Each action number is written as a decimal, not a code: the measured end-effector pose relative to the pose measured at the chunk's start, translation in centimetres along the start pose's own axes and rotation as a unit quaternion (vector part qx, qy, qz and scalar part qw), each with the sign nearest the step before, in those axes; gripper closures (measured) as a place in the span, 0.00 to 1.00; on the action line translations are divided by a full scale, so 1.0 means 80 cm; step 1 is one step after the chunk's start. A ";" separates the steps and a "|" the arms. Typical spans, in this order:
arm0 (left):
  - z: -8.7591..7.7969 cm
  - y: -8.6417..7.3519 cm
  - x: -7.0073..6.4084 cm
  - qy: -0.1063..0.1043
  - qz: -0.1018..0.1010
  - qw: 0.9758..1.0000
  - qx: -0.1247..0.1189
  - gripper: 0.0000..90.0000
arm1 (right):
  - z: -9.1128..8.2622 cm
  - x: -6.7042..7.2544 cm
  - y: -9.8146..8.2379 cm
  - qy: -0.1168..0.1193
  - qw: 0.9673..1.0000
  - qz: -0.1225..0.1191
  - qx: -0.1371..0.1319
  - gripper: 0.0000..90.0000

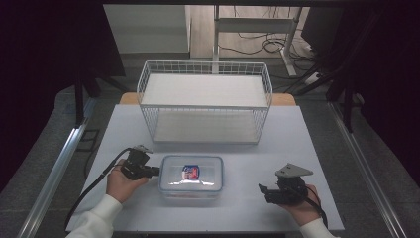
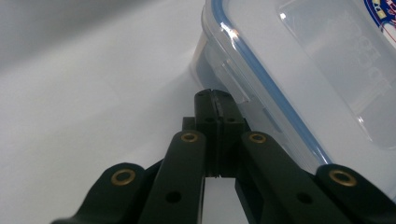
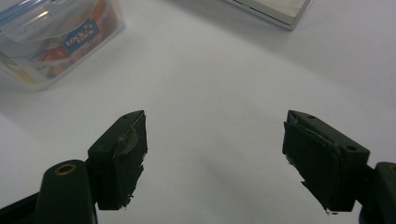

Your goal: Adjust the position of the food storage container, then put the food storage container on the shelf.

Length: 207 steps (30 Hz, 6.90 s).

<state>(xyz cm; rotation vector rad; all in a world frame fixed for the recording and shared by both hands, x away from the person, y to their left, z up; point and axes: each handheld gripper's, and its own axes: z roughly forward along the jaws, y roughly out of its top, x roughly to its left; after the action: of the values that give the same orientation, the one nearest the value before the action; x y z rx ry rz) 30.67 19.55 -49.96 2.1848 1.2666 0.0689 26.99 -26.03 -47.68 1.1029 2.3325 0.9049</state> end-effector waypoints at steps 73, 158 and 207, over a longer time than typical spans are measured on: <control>-0.034 -0.019 -0.026 -0.097 -0.044 0.987 -0.120 0.18 | 0.021 0.037 0.026 0.158 0.985 0.057 -0.049 0.24; 0.019 -0.031 -0.029 -0.228 -0.177 0.955 -0.072 0.43 | 0.081 0.021 0.035 0.306 0.901 0.304 0.042 0.49; 0.037 0.068 0.066 -0.214 -0.138 0.956 -0.145 0.56 | 0.147 -0.031 0.120 0.263 0.914 0.303 -0.060 0.58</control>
<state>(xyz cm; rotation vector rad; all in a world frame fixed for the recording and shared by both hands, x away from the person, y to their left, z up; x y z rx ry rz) 38.68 20.43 -50.79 1.6431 1.2068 -0.2992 40.52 -18.89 -49.05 1.7473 2.2900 1.7293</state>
